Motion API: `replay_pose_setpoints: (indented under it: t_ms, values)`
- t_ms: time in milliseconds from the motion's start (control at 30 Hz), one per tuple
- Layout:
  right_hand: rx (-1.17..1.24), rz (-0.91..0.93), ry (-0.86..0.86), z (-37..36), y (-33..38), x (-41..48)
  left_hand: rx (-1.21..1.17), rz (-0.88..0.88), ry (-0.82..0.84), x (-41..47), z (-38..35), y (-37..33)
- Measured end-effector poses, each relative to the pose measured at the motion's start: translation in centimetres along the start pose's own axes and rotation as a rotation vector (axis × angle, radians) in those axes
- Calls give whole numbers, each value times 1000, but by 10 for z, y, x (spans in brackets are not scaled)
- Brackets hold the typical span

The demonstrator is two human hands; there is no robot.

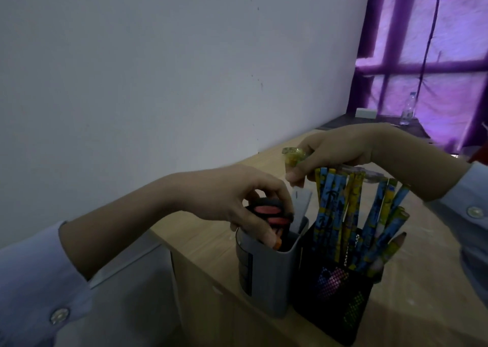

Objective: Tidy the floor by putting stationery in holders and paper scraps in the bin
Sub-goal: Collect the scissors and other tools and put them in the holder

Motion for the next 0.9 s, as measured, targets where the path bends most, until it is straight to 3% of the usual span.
replay_pose_setpoints:
  t_ms: [100, 300, 400, 533, 667, 900]
  values:
    - [4, 23, 1, -2, -1, 0, -36, 3, -17, -2, 4, -3]
    - [50, 82, -168, 11, 3, -7, -81, -17, -126, -7, 14, -5]
    - [292, 171, -256, 26, 6, -11, -217, -45, -266, -9, 21, -9]
    - [701, 335, -243, 41, 4, -14, -332, -123, -517, -14, 32, -22]
    - [661, 407, -359, 40, 1, -10, -412, -156, -646, -18, 39, -27]
    - [586, 381, -311, 29, -7, -5, -506, -68, -584, -12, 21, -15]
Point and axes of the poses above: each hand's wrist, its own x-axis towards the middle knuckle, its own z-axis out of the back of the hand, y = z × x, the point moved 3 cm from there along x, towards the middle knuckle, and after that the axes turned 3 degrees about z, right-handed, at the moved point
